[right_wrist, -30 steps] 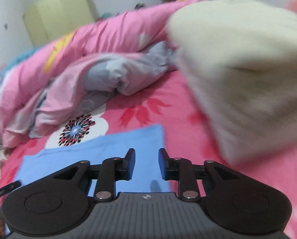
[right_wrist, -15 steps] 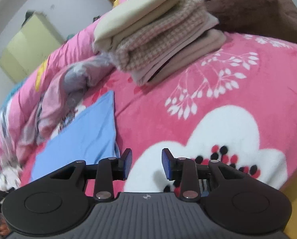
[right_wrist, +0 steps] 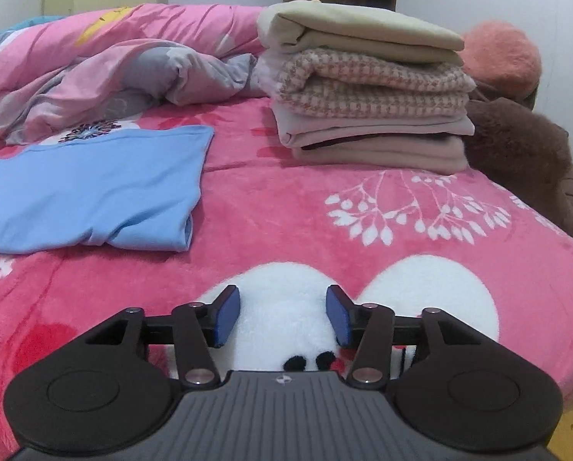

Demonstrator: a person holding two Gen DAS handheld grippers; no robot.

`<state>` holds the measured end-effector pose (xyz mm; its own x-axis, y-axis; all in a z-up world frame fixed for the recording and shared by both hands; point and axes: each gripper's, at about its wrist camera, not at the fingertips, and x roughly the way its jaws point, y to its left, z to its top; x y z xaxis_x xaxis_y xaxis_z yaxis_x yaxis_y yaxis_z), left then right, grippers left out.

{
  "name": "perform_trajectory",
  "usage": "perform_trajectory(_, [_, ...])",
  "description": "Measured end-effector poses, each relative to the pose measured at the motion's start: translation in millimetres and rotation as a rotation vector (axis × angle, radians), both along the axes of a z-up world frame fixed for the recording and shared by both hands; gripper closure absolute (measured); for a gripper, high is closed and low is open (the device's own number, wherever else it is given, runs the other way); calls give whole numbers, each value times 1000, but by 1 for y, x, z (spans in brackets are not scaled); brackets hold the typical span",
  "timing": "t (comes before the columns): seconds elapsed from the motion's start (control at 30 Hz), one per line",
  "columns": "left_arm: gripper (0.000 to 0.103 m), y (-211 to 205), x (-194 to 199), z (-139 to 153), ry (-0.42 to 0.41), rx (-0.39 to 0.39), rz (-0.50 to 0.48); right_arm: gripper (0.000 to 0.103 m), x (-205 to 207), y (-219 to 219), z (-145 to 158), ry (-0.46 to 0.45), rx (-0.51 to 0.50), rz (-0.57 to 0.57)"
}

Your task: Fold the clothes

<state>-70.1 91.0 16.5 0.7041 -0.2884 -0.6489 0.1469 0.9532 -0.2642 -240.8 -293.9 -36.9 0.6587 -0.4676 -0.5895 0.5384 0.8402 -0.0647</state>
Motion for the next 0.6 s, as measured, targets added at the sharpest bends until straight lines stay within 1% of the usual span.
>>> perform_trajectory(0.1, [34,-3,-5,1,-5,5,-7,37,-1,-4,2,7,21,-10])
perform_trajectory(0.17, [34,-3,-6,1,-4,2,-1,33,-2,-7,3,5,44,-13])
perform_trajectory(0.2, [34,-2,-7,1,-2,-4,6,29,-3,-8,4,5,55,-12])
perform_trajectory(0.27, [34,1,-7,2,4,-16,17,16,-3,-10,4,4,87,12])
perform_trajectory(0.3, [34,2,-7,2,5,-17,21,0,-2,-11,5,3,107,28])
perform_trajectory(0.33, [34,3,-7,2,6,-18,24,0,-2,-11,4,4,131,47])
perform_trajectory(0.43, [33,5,-7,3,8,-21,32,0,0,-8,4,13,115,47])
perform_trajectory(0.6, [33,4,-6,1,17,-23,34,0,-1,-8,4,9,120,45])
